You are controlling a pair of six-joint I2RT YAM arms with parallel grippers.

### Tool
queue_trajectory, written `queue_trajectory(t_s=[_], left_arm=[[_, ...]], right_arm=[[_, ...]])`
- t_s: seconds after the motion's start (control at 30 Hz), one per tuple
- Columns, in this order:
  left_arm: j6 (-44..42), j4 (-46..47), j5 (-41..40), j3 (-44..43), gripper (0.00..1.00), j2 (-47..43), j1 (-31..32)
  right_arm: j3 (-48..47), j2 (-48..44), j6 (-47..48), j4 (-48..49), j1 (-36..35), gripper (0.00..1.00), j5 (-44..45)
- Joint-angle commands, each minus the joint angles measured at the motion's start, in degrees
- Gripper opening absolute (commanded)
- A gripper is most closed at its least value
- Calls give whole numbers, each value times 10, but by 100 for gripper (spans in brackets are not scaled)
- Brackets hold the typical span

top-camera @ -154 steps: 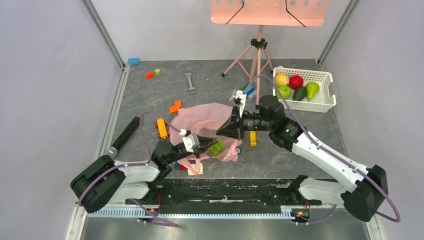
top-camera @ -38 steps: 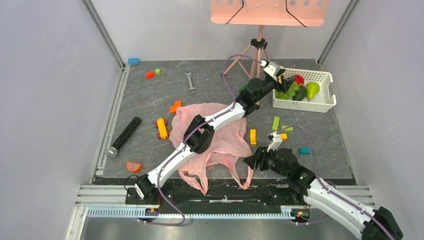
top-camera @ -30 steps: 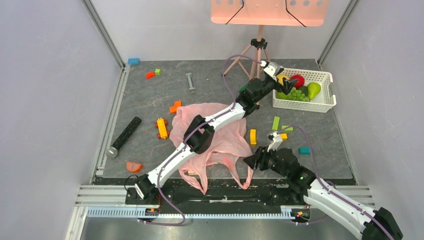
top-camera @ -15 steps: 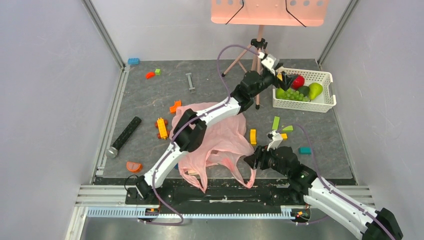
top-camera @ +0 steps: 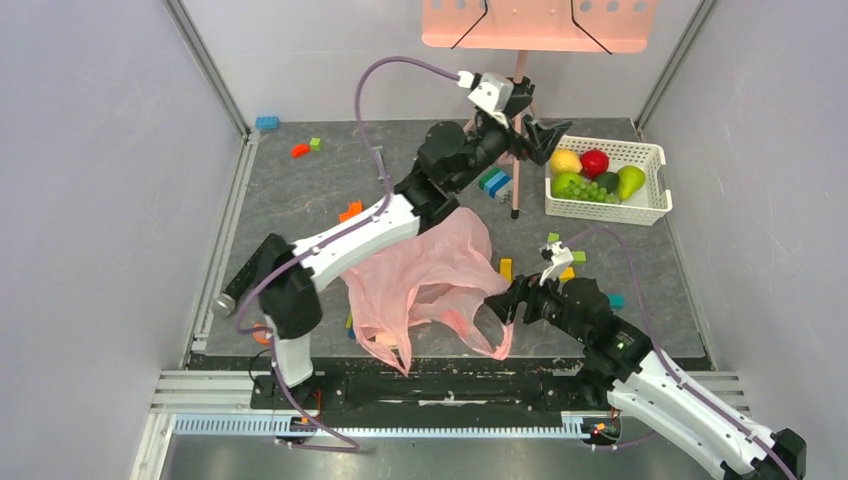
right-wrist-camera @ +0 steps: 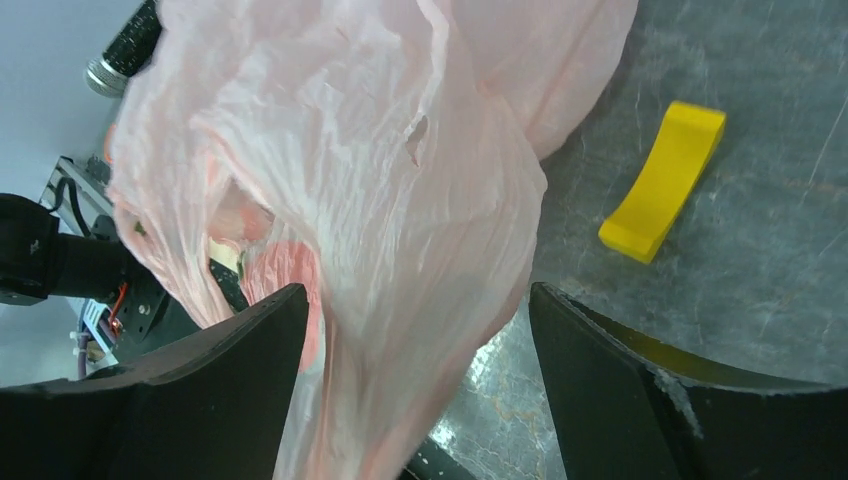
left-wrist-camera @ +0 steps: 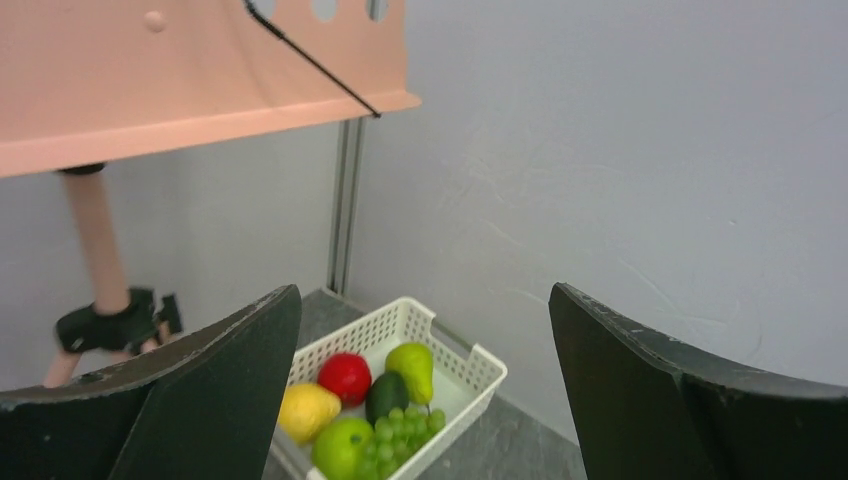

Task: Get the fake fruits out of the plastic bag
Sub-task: Adjust the plastic bag at the center of the board.

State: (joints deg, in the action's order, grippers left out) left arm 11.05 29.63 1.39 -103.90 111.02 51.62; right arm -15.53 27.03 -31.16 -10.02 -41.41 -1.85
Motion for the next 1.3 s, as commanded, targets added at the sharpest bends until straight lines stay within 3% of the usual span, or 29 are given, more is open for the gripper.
queue_trajectory(t_s=[0.0,0.17,0.33,0.53,0.8,0.97,1.13,1.2,1.27], left_arm=[[-23,-85,-44,87,100,-114,0],[-25,-171,-93,219,100,-239,0],[25,-218,-157,393,100,-378,0],[89,-311,-225,542,100,-520,-1],[156,-449,-276,642,100,-684,-1],[162,-501,-311,650,100,-783,-1],[166,-533,-321,644,100,-826,-1],[171,-541,-321,645,100,-837,-1],[175,-549,-322,649,100,-847,-2]], right_arm=[[-71,0,39,-38,-1,85,15],[-125,9,68,-71,-1,91,50],[-191,32,100,-108,-1,95,114],[-273,119,152,-156,-1,97,146],[-265,256,177,-130,0,98,79],[-244,322,182,-87,0,98,37],[-222,357,177,-17,0,97,-37],[-215,365,177,5,0,89,-70],[-211,370,174,21,0,73,-100]])
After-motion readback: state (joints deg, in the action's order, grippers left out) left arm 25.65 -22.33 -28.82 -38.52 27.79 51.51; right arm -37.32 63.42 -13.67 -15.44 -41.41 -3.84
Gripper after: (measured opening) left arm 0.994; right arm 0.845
